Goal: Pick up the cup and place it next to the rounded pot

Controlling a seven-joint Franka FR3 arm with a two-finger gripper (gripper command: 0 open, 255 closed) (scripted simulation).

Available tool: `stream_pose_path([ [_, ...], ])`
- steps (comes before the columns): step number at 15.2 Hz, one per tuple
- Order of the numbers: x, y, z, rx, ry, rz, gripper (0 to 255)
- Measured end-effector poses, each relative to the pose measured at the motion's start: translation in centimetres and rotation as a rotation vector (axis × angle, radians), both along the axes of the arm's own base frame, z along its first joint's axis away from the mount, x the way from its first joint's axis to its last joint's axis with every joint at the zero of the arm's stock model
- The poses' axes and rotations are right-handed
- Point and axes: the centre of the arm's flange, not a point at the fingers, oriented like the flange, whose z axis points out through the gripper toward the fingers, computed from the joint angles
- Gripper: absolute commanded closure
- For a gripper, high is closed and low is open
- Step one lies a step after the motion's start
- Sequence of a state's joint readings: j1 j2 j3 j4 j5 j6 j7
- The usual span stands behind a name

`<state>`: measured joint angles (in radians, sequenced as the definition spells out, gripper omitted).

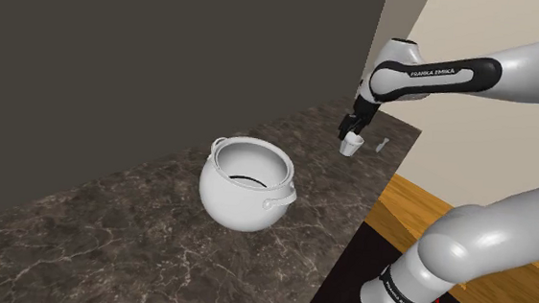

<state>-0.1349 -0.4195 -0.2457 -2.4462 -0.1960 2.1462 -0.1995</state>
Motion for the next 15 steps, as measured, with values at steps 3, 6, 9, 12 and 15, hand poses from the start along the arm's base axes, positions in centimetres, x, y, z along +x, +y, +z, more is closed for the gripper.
stream_pose_path([
  [3, 1.3, -2.8, -1.7, -0.027, 0.001, 0.003, 0],
  [6, 2.4, -5.7, -3.4, -0.053, 0.002, 0.005, 0],
  [9, 3.9, -9.0, -5.2, -0.081, 0.003, 0.009, 0],
  [12, 5.1, -11.8, -6.8, -0.107, 0.003, 0.012, 0],
  [15, 5.9, -13.7, -7.8, -0.125, 0.004, 0.014, 0],
])
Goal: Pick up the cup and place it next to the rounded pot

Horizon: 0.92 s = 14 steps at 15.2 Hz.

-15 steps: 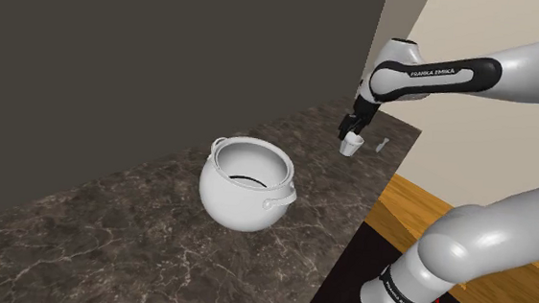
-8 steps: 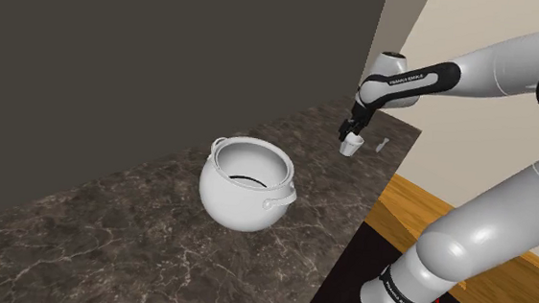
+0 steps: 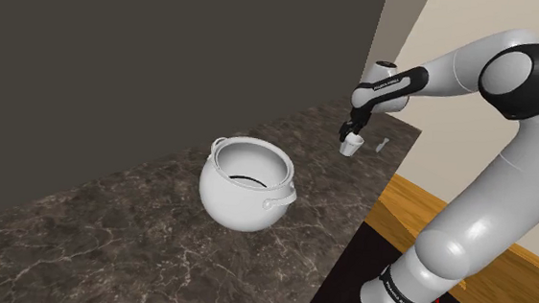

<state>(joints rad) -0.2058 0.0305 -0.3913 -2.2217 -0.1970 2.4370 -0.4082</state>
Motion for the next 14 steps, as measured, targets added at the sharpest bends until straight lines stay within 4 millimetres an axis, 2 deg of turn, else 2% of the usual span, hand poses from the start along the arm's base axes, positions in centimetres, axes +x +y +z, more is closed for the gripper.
stream_pose_path([
  [7, 0.4, -1.2, -3.5, -0.003, 0.000, 0.001, 0],
  [13, 0.5, -1.2, -3.8, -0.003, 0.000, 0.001, 0],
  [14, 0.5, -1.2, -3.8, -0.003, 0.000, 0.001, 255],
])
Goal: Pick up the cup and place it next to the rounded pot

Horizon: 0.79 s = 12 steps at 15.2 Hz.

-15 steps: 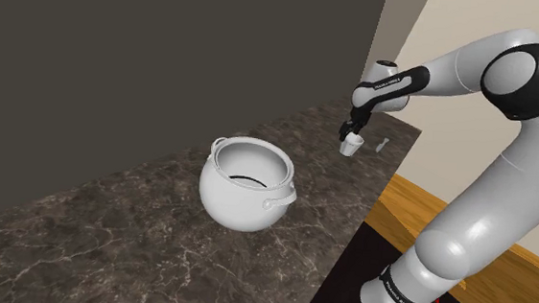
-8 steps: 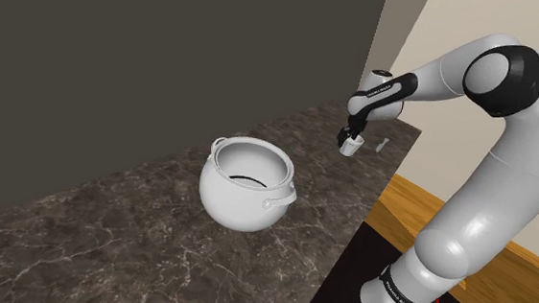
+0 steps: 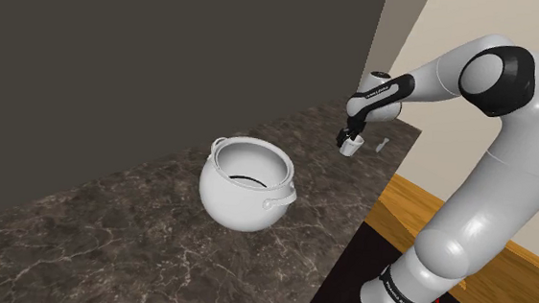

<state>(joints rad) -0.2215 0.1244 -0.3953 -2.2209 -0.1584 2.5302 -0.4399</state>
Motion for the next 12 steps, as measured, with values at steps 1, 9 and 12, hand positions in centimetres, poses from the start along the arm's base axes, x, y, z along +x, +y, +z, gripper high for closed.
stream_pose_path([
  [1, 0.00, 0.00, 0.00, 0.000, 0.000, 0.000, 255],
  [9, 0.01, 0.00, 0.06, 0.000, -0.001, 0.000, 255],
  [12, -0.02, 0.06, 0.59, 0.000, 0.000, 0.000, 255],
])
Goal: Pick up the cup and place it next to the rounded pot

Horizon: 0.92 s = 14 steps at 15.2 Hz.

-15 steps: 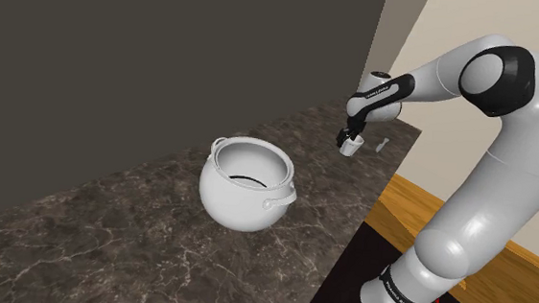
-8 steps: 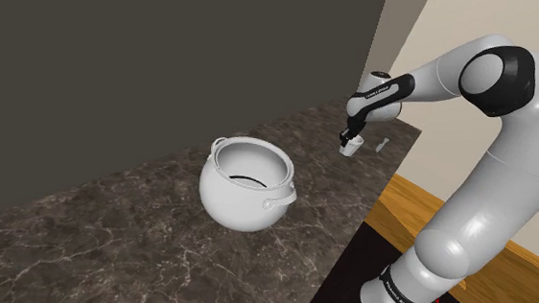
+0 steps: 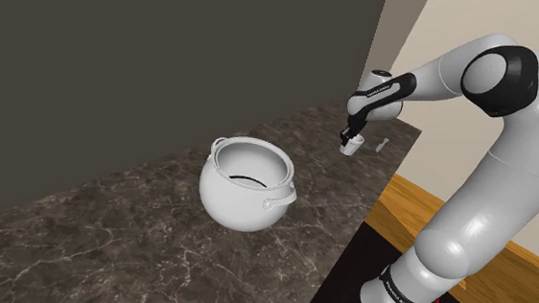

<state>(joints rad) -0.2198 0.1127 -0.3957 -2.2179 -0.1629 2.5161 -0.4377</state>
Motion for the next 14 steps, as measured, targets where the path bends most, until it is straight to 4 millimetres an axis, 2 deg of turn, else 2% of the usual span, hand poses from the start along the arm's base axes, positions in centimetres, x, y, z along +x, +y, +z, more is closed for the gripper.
stream_pose_path([
  [14, 0.1, -0.1, 7.3, 0.000, 0.000, 0.000, 255],
])
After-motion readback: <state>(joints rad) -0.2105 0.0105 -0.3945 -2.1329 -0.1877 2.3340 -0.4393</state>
